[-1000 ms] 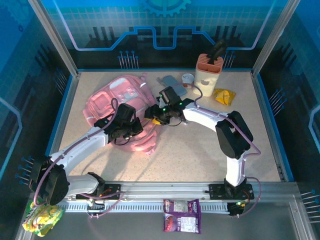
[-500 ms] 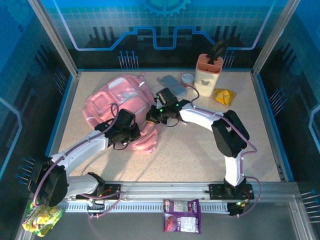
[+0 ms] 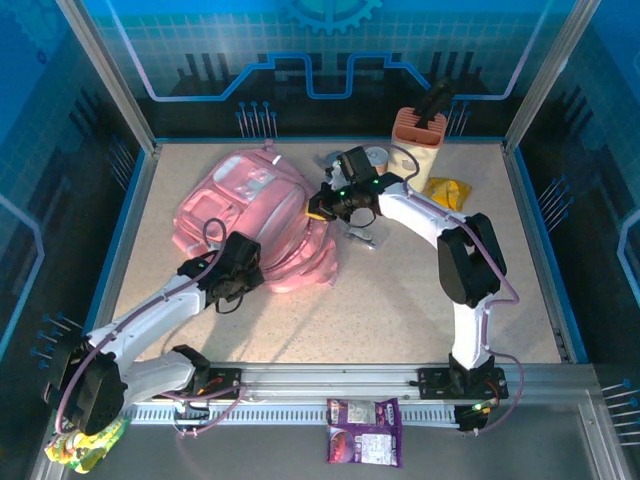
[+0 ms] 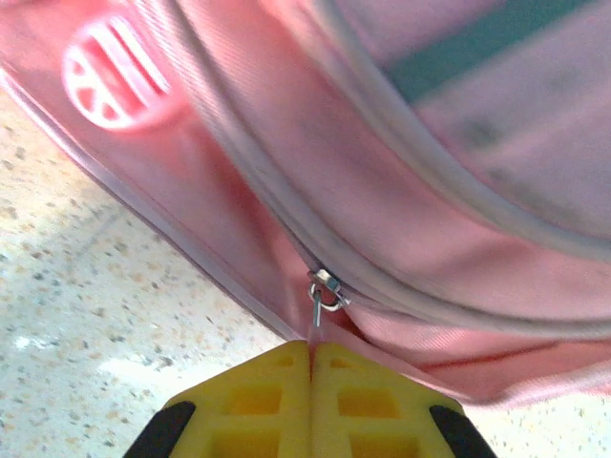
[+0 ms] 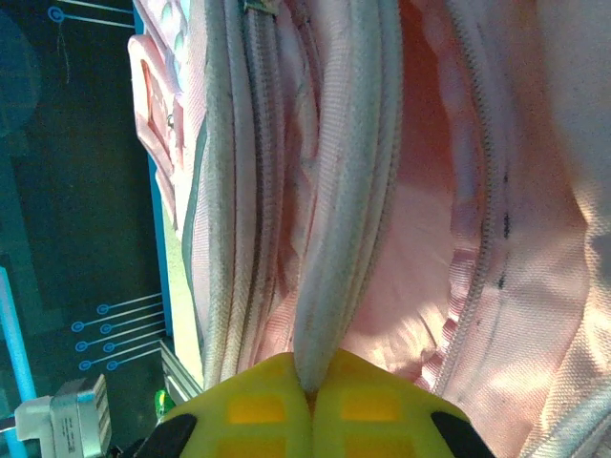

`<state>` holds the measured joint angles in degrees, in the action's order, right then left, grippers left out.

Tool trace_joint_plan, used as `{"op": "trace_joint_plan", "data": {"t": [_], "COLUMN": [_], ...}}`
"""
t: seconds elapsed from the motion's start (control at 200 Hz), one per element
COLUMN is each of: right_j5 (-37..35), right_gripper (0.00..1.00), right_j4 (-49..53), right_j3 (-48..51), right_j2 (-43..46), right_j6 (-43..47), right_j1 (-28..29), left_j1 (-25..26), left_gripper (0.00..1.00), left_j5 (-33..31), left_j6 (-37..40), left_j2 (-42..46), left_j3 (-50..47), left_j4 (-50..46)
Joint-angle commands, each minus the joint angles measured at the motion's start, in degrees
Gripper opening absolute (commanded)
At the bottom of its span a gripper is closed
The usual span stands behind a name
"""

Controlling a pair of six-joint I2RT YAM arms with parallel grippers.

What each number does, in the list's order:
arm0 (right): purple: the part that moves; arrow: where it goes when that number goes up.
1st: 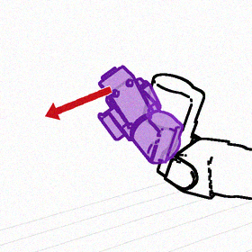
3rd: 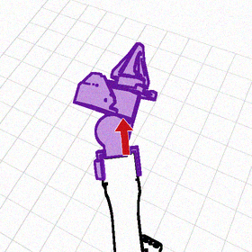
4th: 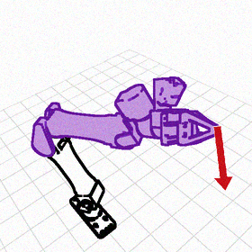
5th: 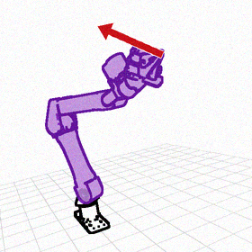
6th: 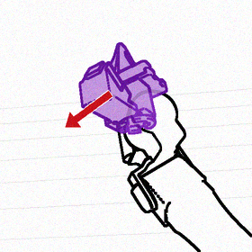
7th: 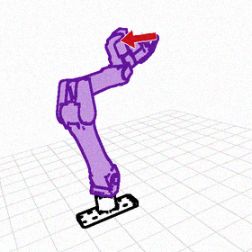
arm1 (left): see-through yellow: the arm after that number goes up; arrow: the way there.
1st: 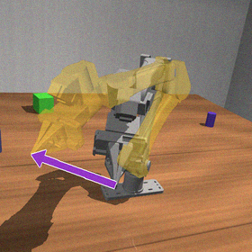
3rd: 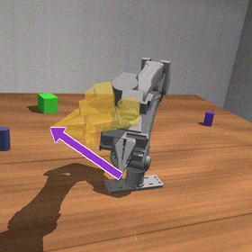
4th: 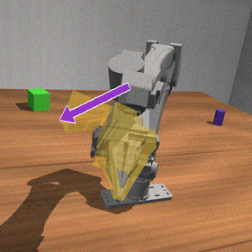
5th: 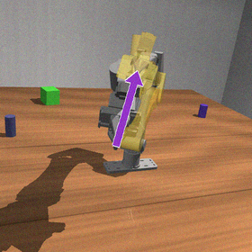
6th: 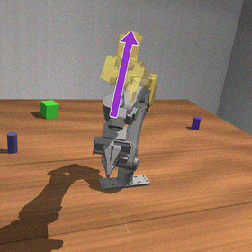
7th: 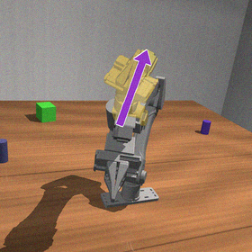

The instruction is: Pack the student bag

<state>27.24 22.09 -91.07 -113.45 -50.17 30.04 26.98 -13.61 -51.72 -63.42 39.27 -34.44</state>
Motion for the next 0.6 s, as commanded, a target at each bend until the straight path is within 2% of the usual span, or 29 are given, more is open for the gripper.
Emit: {"op": "trace_joint_plan", "data": {"t": [0.0, 0.03, 0.07, 0.15, 0.21, 0.35, 0.43, 0.55, 0.595], "right_j5": [-2.37, -2.46, -2.39, -1.33, -1.27, -3.46, -4.71, -5.27, -5.27], "right_gripper": [0.00, 0.00, 0.11, 0.19, 0.32, 0.40, 0.41, 0.33, 0.27], "right_j4": [-0.49, -0.83, -1.64, -6.14, -8.08, -9.86, -10.97, -13.14, -13.03], "right_j3": [-2.73, -2.37, -1.75, 0.63, 1.94, 4.52, 6.84, 9.11, 9.12], "right_j2": [-0.45, -0.69, -0.99, -1.15, -0.93, 0.39, 0.95, 0.87, 0.59], "right_j6": [2.20, 2.14, 1.78, -1.07, -2.77, -3.96, -4.70, -5.84, -5.81], "right_j1": [-0.89, 0.19, 1.44, 3.44, 4.75, 8.72, 10.90, 13.02, 13.07], "left_j1": [-2.02, -1.98, -1.76, -0.73, -0.03, 0.68, 0.68, 0.74, 0.70], "left_gripper": [0.00, 0.00, 0.00, 0.00, 0.00, 0.00, 0.00, 0.00, 0.00], "left_j5": [-4.80, -4.52, -3.32, -1.84, -1.79, -1.97, -1.56, -1.87, -2.36], "left_j6": [0.90, 1.31, 1.66, 1.80, 1.80, 2.16, 1.80, 1.70, 1.67], "left_j2": [-0.30, -0.64, -1.24, -2.48, -3.89, -5.58, -5.28, -4.53, -4.32], "left_j3": [-0.95, -0.54, -0.27, 0.63, 1.72, 2.65, 1.86, 1.41, 1.41], "left_j4": [-5.53, -3.73, -0.66, 3.20, 3.75, 3.59, 4.51, 4.31, 3.66]}}
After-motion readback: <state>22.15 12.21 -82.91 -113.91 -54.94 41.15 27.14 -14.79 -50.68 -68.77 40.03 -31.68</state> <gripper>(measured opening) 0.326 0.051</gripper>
